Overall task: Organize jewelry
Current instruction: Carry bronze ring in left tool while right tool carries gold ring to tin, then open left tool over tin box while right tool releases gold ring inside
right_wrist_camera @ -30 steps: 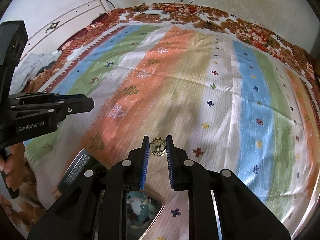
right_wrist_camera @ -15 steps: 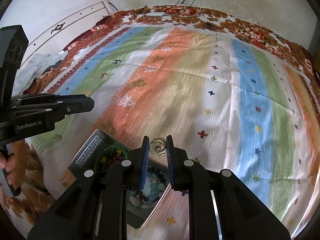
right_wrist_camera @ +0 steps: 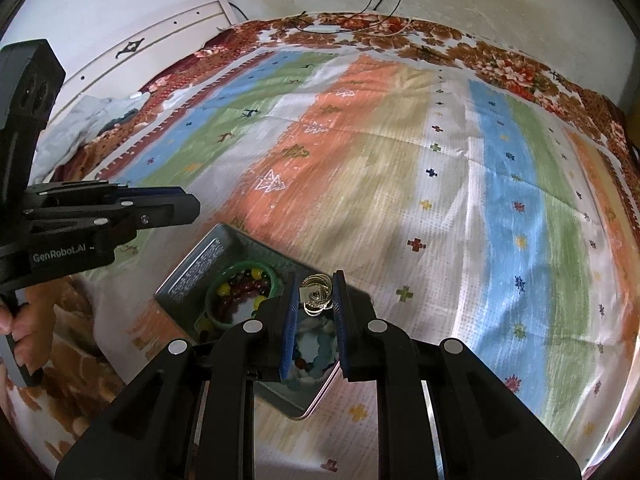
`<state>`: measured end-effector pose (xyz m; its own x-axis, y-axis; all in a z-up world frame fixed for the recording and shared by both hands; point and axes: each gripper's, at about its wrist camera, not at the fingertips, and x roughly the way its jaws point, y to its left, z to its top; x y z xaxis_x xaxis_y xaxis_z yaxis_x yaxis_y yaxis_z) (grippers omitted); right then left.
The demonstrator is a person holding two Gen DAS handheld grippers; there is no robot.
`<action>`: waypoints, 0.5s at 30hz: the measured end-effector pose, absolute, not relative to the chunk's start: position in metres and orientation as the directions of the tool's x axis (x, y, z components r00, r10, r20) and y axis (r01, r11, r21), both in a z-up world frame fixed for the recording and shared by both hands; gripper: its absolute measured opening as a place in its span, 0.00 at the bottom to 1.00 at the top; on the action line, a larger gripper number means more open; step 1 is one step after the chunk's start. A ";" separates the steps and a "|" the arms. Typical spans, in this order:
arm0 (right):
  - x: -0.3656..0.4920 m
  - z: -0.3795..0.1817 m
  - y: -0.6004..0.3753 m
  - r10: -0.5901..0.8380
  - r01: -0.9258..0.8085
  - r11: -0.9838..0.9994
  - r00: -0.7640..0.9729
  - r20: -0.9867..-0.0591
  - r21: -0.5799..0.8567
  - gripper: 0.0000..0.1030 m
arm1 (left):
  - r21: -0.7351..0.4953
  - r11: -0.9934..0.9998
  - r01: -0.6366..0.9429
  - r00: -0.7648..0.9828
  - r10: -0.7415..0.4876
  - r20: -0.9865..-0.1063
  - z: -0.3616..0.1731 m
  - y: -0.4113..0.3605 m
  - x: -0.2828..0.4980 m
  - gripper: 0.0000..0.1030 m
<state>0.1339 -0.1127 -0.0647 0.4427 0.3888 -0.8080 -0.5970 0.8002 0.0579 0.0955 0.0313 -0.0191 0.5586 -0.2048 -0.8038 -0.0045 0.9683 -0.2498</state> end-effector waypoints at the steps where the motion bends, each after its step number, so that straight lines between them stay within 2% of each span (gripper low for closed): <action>1: 0.133 -0.065 -0.113 0.393 -0.599 0.798 0.441 -0.807 0.061 0.17 | -0.250 0.968 -0.003 0.558 -0.206 -0.804 -0.019 0.030 0.094 0.19; 15: 0.122 -0.068 -0.111 0.423 -0.621 0.778 0.408 -0.809 0.094 0.17 | -0.284 0.958 -0.022 0.543 -0.227 -0.809 -0.028 0.025 0.085 0.20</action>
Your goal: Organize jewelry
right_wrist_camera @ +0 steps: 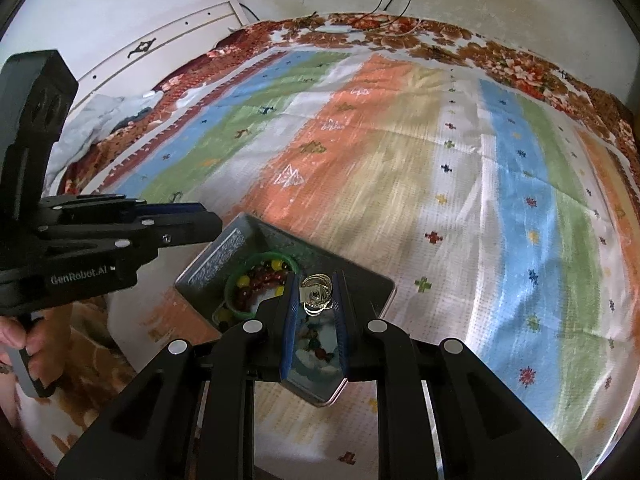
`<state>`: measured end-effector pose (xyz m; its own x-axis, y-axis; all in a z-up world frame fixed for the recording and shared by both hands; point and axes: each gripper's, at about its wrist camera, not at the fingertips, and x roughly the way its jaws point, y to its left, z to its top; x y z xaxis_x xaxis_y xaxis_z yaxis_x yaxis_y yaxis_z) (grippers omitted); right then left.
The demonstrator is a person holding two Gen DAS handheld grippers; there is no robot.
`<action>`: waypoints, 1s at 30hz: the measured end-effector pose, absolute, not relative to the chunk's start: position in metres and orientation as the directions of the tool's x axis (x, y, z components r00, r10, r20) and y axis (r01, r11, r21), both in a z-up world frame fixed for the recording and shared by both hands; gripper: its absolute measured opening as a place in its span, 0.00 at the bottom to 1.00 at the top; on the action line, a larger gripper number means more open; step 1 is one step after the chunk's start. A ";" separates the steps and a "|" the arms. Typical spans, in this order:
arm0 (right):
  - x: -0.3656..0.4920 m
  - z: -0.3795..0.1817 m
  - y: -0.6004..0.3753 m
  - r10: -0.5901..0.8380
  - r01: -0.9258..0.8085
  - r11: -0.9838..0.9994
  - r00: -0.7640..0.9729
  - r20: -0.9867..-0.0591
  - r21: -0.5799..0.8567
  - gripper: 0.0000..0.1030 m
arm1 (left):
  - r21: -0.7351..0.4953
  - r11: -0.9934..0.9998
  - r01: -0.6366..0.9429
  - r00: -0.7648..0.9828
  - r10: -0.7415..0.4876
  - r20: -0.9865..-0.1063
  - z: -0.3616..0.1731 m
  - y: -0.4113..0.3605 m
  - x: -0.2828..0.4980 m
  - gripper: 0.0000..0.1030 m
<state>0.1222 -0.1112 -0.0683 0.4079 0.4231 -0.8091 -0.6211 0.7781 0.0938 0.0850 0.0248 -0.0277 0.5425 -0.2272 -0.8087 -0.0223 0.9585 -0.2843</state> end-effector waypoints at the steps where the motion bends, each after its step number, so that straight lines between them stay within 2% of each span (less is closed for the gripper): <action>1: 0.122 -0.070 -0.112 0.425 -0.621 0.777 0.400 -0.812 0.101 0.22 | -0.290 0.956 -0.028 0.542 -0.230 -0.808 -0.028 0.026 0.084 0.28; 2: 0.121 -0.070 -0.114 0.427 -0.619 0.779 0.401 -0.811 0.104 0.26 | -0.290 0.956 -0.035 0.547 -0.224 -0.807 -0.027 0.027 0.084 0.35; 3: 0.119 -0.069 -0.116 0.427 -0.616 0.782 0.409 -0.807 0.101 0.35 | -0.289 0.956 -0.042 0.551 -0.219 -0.805 -0.027 0.028 0.083 0.36; 6: 0.115 -0.064 -0.123 0.429 -0.609 0.788 0.437 -0.791 0.091 0.41 | -0.300 0.951 -0.076 0.561 -0.208 -0.801 -0.026 0.035 0.080 0.38; 8: 0.112 -0.060 -0.130 0.437 -0.601 0.793 0.455 -0.776 0.094 0.45 | -0.302 0.949 -0.089 0.566 -0.202 -0.799 -0.026 0.039 0.077 0.48; 15: 0.101 -0.052 -0.144 0.441 -0.592 0.803 0.513 -0.737 0.069 0.62 | -0.265 0.960 -0.085 0.595 -0.165 -0.787 -0.019 0.039 0.060 0.66; 20: 0.093 -0.050 -0.152 0.450 -0.592 0.802 0.516 -0.729 0.076 0.69 | -0.233 0.969 -0.080 0.625 -0.133 -0.769 -0.014 0.035 0.048 0.86; 22: 0.089 -0.047 -0.155 0.461 -0.596 0.799 0.527 -0.714 0.076 0.78 | -0.227 0.971 -0.072 0.627 -0.132 -0.767 -0.014 0.032 0.045 0.89; 25: 0.083 -0.044 -0.157 0.471 -0.599 0.797 0.539 -0.698 0.075 0.84 | -0.216 0.974 -0.063 0.631 -0.129 -0.765 -0.013 0.029 0.043 0.94; 30: 0.078 -0.041 -0.164 0.472 -0.588 0.805 0.562 -0.679 0.074 0.93 | -0.192 0.980 -0.045 0.636 -0.120 -0.763 -0.013 0.024 0.035 0.94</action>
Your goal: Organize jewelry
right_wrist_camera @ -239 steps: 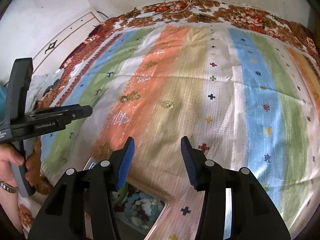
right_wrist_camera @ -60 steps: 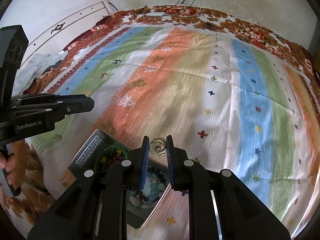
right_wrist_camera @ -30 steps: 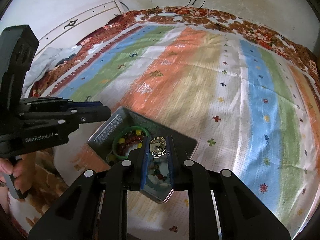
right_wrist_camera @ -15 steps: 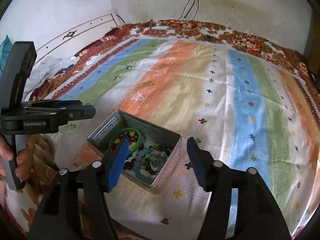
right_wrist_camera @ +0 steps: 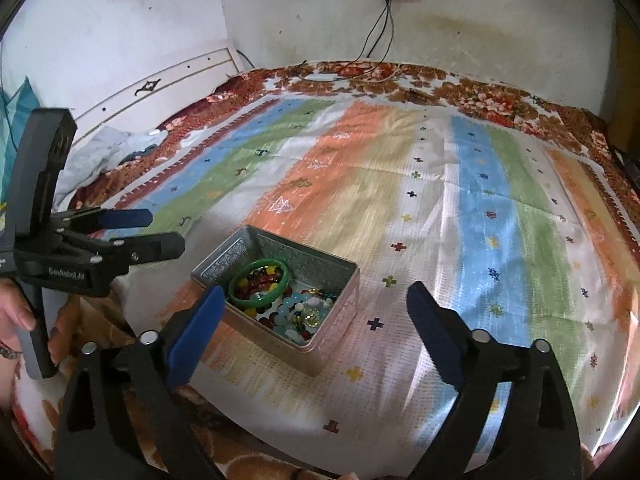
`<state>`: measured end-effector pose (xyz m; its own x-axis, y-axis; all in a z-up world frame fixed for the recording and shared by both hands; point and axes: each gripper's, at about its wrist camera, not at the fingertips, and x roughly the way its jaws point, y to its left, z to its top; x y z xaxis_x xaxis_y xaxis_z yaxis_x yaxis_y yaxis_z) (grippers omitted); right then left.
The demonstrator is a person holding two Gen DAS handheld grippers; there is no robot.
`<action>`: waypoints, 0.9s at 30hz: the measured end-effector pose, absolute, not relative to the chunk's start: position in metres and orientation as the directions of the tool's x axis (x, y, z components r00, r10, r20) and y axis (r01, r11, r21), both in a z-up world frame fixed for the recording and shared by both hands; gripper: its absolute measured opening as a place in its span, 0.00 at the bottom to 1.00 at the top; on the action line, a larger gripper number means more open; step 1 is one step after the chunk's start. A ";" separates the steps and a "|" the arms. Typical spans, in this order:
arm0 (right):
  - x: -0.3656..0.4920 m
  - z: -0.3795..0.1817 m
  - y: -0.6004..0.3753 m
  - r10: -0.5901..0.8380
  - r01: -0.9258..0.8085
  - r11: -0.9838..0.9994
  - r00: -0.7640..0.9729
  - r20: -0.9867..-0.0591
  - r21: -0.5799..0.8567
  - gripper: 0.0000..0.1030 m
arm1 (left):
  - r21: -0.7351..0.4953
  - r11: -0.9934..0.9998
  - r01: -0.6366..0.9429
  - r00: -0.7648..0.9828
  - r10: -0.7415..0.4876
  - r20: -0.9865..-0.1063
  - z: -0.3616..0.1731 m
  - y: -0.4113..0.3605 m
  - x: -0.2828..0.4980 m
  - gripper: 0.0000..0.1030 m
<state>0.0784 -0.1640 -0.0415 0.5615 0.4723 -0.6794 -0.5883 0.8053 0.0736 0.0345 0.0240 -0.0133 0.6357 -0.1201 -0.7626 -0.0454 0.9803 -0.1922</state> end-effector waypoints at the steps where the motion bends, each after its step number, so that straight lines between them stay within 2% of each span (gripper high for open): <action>1: 0.078 -0.041 -0.165 0.470 -0.585 0.808 0.565 -0.678 0.073 0.93 | -0.179 0.983 -0.039 0.635 -0.114 -0.764 -0.013 0.021 0.033 0.94; 9: 0.071 -0.041 -0.173 0.471 -0.573 0.815 0.574 -0.669 0.082 0.96 | -0.039 0.999 0.004 0.674 -0.032 -0.738 -0.011 -0.004 0.013 0.95; 27: 0.067 -0.046 -0.186 0.478 -0.544 0.830 0.575 -0.664 0.126 0.96 | -0.014 1.000 0.013 0.708 -0.019 -0.706 -0.007 -0.011 0.006 0.95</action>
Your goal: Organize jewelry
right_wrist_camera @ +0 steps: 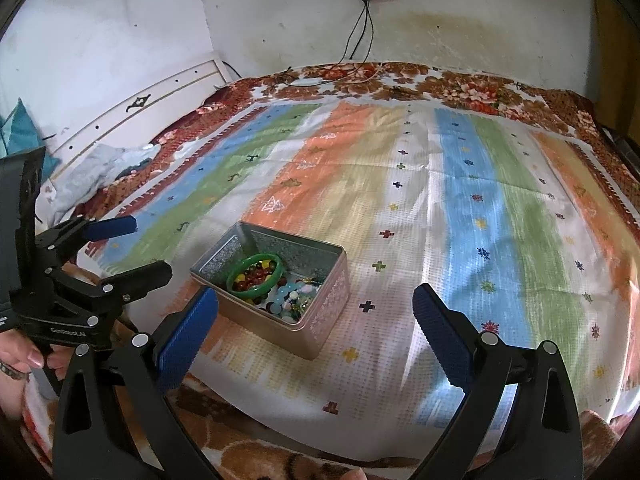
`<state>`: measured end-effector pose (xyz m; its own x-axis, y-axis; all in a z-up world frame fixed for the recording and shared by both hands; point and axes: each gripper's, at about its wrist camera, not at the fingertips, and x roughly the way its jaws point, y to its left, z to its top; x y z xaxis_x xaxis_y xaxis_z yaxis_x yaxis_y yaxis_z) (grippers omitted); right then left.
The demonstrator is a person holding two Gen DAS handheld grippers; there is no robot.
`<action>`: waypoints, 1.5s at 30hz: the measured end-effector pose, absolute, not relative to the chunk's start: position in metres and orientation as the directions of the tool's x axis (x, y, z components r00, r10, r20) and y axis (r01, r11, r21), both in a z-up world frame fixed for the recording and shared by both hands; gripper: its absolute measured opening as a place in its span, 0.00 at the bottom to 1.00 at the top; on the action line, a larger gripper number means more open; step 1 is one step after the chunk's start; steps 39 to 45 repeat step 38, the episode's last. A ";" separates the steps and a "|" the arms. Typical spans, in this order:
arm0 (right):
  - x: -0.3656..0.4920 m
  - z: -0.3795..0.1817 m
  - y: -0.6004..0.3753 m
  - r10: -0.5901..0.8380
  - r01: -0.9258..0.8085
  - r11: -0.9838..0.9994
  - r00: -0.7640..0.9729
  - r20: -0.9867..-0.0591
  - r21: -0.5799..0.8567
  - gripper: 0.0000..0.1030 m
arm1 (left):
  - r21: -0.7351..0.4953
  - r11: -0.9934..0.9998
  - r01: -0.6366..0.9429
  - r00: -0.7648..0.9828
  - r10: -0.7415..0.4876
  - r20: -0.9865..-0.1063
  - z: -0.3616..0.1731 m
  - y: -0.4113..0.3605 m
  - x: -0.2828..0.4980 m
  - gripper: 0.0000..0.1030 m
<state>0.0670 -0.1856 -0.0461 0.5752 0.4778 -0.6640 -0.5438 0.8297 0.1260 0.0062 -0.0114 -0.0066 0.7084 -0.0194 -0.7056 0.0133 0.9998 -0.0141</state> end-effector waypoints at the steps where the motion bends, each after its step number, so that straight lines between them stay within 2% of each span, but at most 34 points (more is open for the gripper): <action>1: 0.067 -0.047 -0.186 0.476 -0.542 0.831 0.576 -0.665 0.126 0.96 | -0.017 1.000 0.015 0.709 -0.023 -0.705 -0.006 -0.011 0.006 0.95; 11: 0.067 -0.049 -0.181 0.446 -0.538 0.839 0.589 -0.674 0.085 0.96 | -0.014 1.000 0.017 0.711 -0.022 -0.703 -0.006 -0.013 0.007 0.94; 45: 0.063 -0.045 -0.174 0.448 -0.540 0.837 0.590 -0.671 0.084 0.96 | -0.025 1.000 0.007 0.709 -0.023 -0.704 -0.010 -0.013 0.004 0.95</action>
